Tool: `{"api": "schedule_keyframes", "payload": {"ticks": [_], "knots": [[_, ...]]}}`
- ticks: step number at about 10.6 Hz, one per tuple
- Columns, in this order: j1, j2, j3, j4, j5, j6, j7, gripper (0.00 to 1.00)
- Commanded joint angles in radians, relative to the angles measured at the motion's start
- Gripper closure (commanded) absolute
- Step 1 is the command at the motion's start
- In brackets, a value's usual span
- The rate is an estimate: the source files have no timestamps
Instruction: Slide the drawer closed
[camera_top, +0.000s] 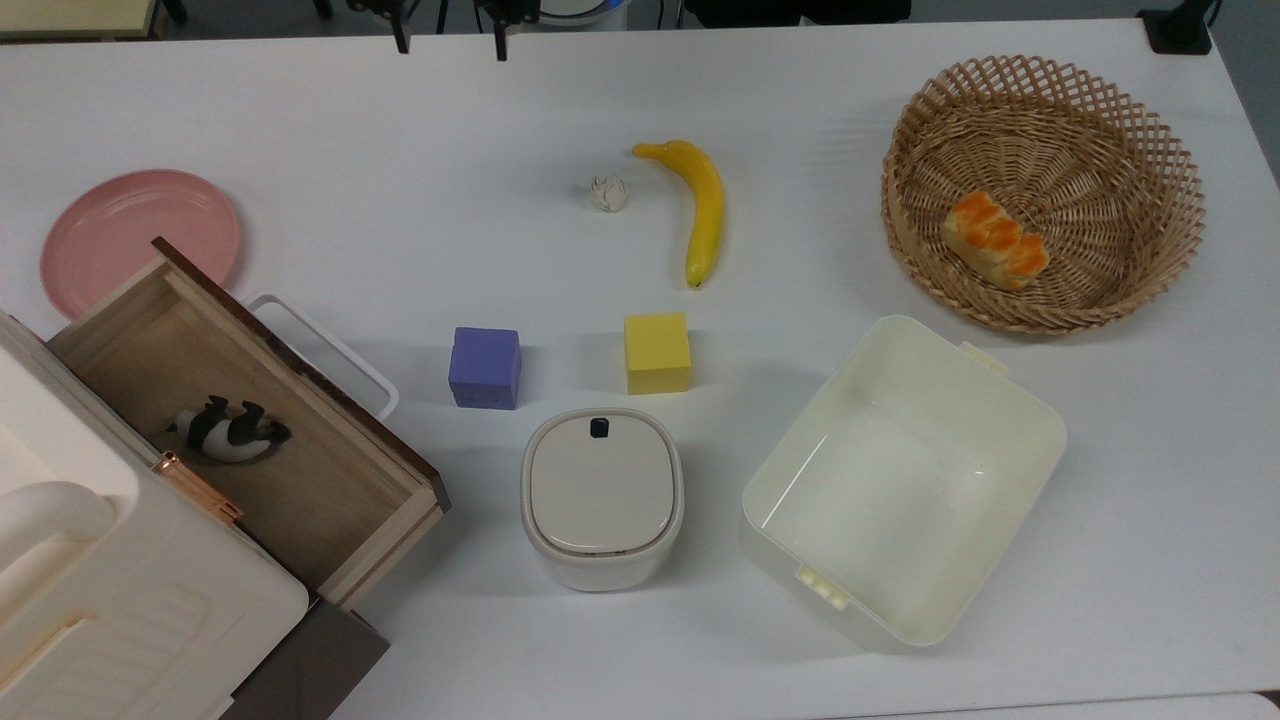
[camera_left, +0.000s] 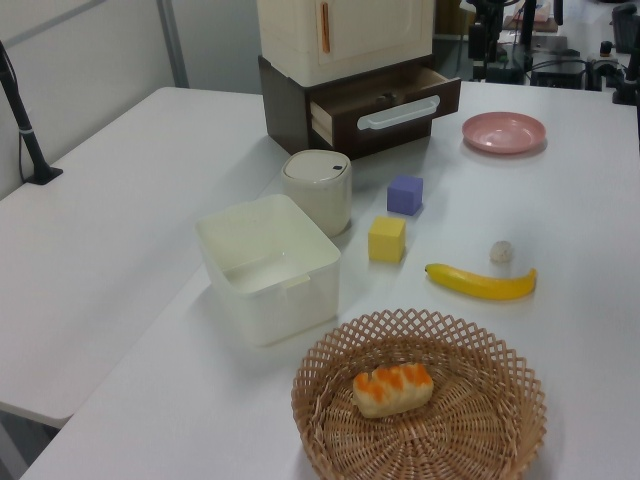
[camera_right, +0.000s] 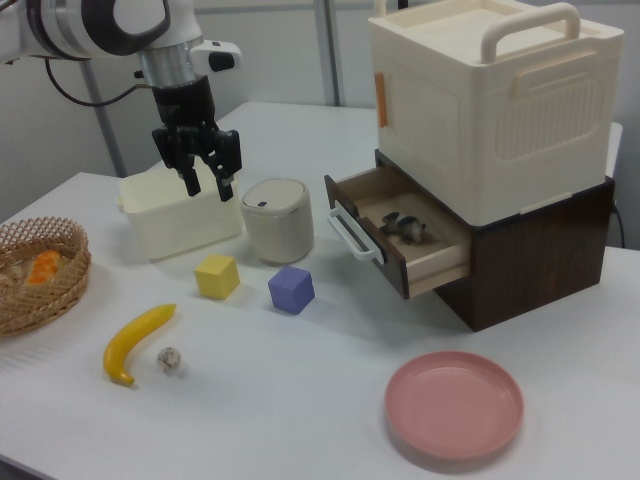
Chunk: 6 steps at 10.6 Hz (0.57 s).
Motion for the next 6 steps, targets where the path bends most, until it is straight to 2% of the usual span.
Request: {"api": "schedule_keyframes", "payload": {"ticks": [1, 2, 3, 4, 6], "knots": [[0.006, -0.007, -0.003, -0.003, 0.009, -0.025, -0.024, 0.66], [0.004, -0.007, -0.003, -0.003, 0.009, -0.027, -0.046, 0.78], [0.004, -0.007, -0.003, -0.004, 0.009, -0.028, -0.07, 0.97], [0.006, -0.007, -0.003, -0.004, 0.009, -0.03, -0.074, 1.0], [0.006, -0.007, -0.003, -0.004, 0.009, -0.028, -0.074, 1.0]]}}
